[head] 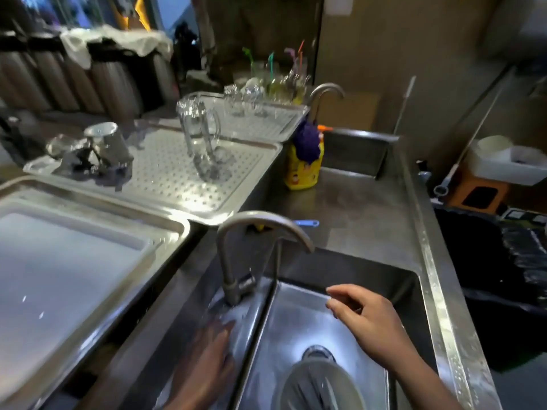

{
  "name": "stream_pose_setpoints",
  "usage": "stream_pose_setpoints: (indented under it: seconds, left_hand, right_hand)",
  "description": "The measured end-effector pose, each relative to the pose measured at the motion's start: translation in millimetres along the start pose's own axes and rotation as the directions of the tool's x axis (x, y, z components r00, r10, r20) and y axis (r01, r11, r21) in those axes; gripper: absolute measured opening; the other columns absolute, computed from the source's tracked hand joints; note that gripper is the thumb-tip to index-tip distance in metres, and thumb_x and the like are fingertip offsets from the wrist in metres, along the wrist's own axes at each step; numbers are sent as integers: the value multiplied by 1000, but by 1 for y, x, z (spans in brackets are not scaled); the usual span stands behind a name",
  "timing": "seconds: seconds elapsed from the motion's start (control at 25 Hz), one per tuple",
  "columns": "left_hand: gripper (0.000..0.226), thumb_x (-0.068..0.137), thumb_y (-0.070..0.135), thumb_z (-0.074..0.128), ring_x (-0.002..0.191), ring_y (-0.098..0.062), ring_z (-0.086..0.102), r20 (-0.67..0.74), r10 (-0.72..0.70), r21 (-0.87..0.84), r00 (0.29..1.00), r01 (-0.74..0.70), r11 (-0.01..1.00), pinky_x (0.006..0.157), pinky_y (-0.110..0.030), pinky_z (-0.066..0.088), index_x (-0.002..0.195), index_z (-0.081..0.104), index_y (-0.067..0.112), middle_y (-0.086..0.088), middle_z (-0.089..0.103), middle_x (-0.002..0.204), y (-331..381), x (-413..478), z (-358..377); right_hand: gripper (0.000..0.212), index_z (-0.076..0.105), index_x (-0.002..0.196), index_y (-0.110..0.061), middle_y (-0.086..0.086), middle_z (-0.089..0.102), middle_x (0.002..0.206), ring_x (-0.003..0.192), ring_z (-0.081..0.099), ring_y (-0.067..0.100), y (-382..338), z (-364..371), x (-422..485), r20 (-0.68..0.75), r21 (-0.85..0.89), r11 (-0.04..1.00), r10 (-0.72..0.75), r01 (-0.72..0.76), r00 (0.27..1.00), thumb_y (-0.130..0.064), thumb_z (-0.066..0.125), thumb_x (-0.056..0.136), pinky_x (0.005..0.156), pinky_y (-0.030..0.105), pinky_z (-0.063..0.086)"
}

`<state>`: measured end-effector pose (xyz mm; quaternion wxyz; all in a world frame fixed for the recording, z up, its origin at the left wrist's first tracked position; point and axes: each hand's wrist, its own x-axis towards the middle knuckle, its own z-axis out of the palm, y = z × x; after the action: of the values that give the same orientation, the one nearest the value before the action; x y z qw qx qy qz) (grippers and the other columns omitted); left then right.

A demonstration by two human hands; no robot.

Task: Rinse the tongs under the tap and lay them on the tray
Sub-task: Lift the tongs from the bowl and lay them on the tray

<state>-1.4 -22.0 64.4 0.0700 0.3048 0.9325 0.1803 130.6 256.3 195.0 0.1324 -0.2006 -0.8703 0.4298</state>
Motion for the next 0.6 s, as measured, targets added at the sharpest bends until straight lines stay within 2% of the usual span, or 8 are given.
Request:
stream_pose_setpoints:
  seconds: [0.08, 0.16, 0.28, 0.36, 0.48, 0.6]
  left_hand:
    - [60, 72, 31, 59, 109, -31, 65, 8, -53, -40, 999, 53, 998, 86, -37, 57, 131, 58, 25, -8, 57, 129, 23, -8, 10]
    - [58, 75, 33, 53, 106, -29, 64, 5, -49, -23, 999, 50, 999, 85, -34, 56, 134, 54, 29, -5, 60, 124, 46, -15, 26]
    - [59, 86, 35, 51, 116, -25, 58, 194, -74, -75, 978, 90, 993, 93, -35, 50, 144, 43, 30, 1, 49, 139, 83, -18, 59]
    - [59, 90, 35, 53, 124, -25, 52, 301, -82, -85, 950, 113, 990, 98, -34, 44, 147, 40, 28, -2, 47, 141, 96, -16, 87]
    - [52, 88, 35, 53, 119, -31, 55, 503, -93, -84, 859, 156, 984, 98, -38, 46, 138, 49, 23, -11, 55, 128, 109, -10, 132]
    - [53, 78, 39, 43, 116, -31, 60, 637, -174, -115, 751, 317, 942, 94, -32, 48, 122, 62, 19, -14, 65, 126, 114, -6, 175]
  right_hand:
    - [16, 76, 101, -31, -13, 76, 84, 82, 71, 6, 31, 14, -3, 79, 6, 997, 76, -77, 994, -24, 74, 87, 81, 34, 57]
    - [16, 76, 104, -25, -7, 76, 87, 84, 71, 12, 66, 30, -9, 160, -11, 988, 153, -154, 975, -23, 73, 88, 84, 41, 56]
    - [17, 75, 104, -23, -2, 76, 96, 86, 71, 19, 122, 53, -24, 244, -114, 955, 293, -273, 924, -28, 72, 88, 86, 37, 55]
    - [18, 75, 103, -23, 0, 76, 100, 90, 71, 20, 158, 67, -34, 286, -197, 914, 399, -354, 871, -31, 68, 89, 86, 34, 54]
    - [23, 74, 105, -20, 4, 76, 108, 101, 68, 26, 208, 89, -51, 298, -376, 831, 528, -411, 795, -32, 62, 89, 85, 33, 53]
    - [32, 66, 117, -19, 10, 72, 118, 109, 65, 32, 247, 114, -71, 299, -510, 735, 638, -446, 710, -33, 60, 89, 86, 34, 51]
